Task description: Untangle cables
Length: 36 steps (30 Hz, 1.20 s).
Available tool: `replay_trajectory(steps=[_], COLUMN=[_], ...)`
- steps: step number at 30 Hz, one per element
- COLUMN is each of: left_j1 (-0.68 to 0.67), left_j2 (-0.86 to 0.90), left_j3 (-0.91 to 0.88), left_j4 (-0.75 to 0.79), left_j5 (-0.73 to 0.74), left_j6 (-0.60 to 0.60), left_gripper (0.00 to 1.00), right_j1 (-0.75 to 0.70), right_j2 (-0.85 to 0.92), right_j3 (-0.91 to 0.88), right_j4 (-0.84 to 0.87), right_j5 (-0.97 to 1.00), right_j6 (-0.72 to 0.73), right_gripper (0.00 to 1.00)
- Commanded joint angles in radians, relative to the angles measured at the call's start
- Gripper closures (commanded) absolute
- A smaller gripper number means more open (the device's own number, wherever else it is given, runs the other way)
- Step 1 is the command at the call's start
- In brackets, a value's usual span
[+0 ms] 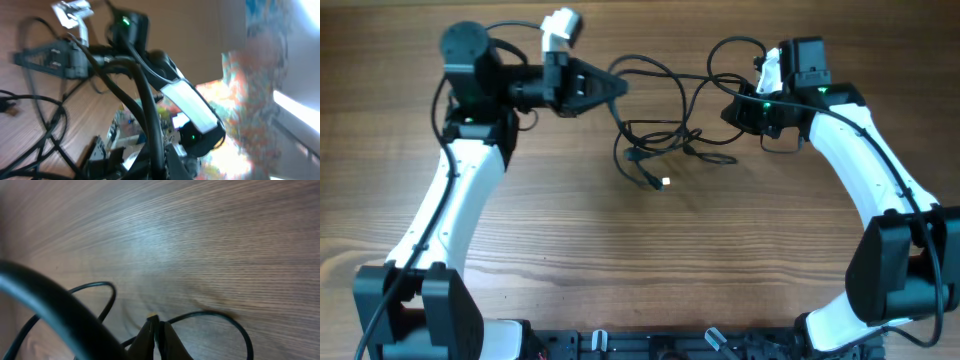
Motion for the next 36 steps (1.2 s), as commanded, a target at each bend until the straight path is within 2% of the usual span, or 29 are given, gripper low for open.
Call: replay_trajectory(steps=[1,4,8,9,11,13,16,19,22,23,24,26,29,30,31,32,33,35,36], left_j1=[0.195,0.299,0.379,0.388,0.373,0.335,0.245,0.168,0.102,0.084,0.069,0.045,0.011,-0.01,-0.027,-0.04,-0.052,-0.063,-0.063], left_j2=[-0.04,-0.039,-0.039,-0.039,-0.039,-0.039,-0.039,-0.039,-0.039,-0.039,-0.039,-0.039,-0.039,-0.039,-0.039,-0.039,-0.039,-0.044,-0.052], left_j3=[0.02,0.019,0.019,0.019,0.019,0.019,0.019,0.019,0.019,0.019,0.019,0.019,0.019,0.019,0.019,0.019,0.02,0.02,0.021], left_j4=[0.027,-0.029,-0.222,-0.421,-0.703,-0.901,-1.036,-1.152,-1.21,-1.21,-1.209,-1.209,-1.209,-1.209,-1.208,-1.208,-1.207,-1.209,-1.208], left_j5=[0.035,0.015,-0.084,-0.196,-0.403,-0.583,-0.724,-0.896,-0.988,-0.991,-0.991,-0.992,-0.995,-0.995,-0.995,-0.995,-0.995,-0.995,-0.995], left_j6=[0.047,0.108,0.237,0.354,0.501,0.599,0.696,0.696,0.695,0.695,0.695,0.695,0.696,0.702,0.735,0.766,0.807,0.879,0.879], left_gripper=[0.96,0.96,0.96,0.96,0.96,0.96,0.96,0.96,0.96,0.96,0.96,0.96,0.83,0.64,0.4,0.28,0.21,0.18,0.18], right_j1=[-0.152,-0.23,-0.301,-0.304,-0.304,-0.299,-0.263,-0.195,-0.08,-0.054,-0.035,-0.017,-0.019,-0.025,-0.03,-0.036,-0.046,-0.071,-0.082], right_j2=[0.003,-0.029,-0.058,-0.059,-0.059,-0.059,-0.059,-0.059,-0.059,-0.059,-0.059,-0.059,-0.059,-0.06,-0.061,-0.063,-0.066,-0.079,-0.086], right_j3=[-0.008,-0.008,-0.008,-0.008,-0.008,-0.008,-0.008,-0.008,-0.008,-0.008,-0.008,-0.005,-0.004,0.006,0.015,0.028,0.043,0.085,0.1], right_j4=[-0.037,-0.037,-0.045,-0.048,-0.061,-0.081,-0.134,-0.2,-0.235,-0.23,-0.221,-0.208,-0.189,-0.187,-0.188,-0.192,-0.201,-0.237,-0.255], right_j5=[0.078,-0.057,-0.164,-0.208,-0.217,-0.22,-0.197,-0.113,0.011,0.013,0.001,-0.058,-0.126,-0.162,-0.178,-0.191,-0.191,-0.143,-0.055], right_j6=[-0.012,-0.013,-0.016,-0.037,-0.042,-0.073,-0.129,-0.172,-0.183,-0.183,-0.183,-0.183,-0.184,-0.198,-0.2,-0.206,-0.206,-0.201,-0.156], right_gripper=[0.96,0.96,0.96,0.96,0.96,0.96,0.96,0.95,0.53,0.46,0.34,0.16,0.13,0.13,0.13,0.13,0.13,0.04,0.03])
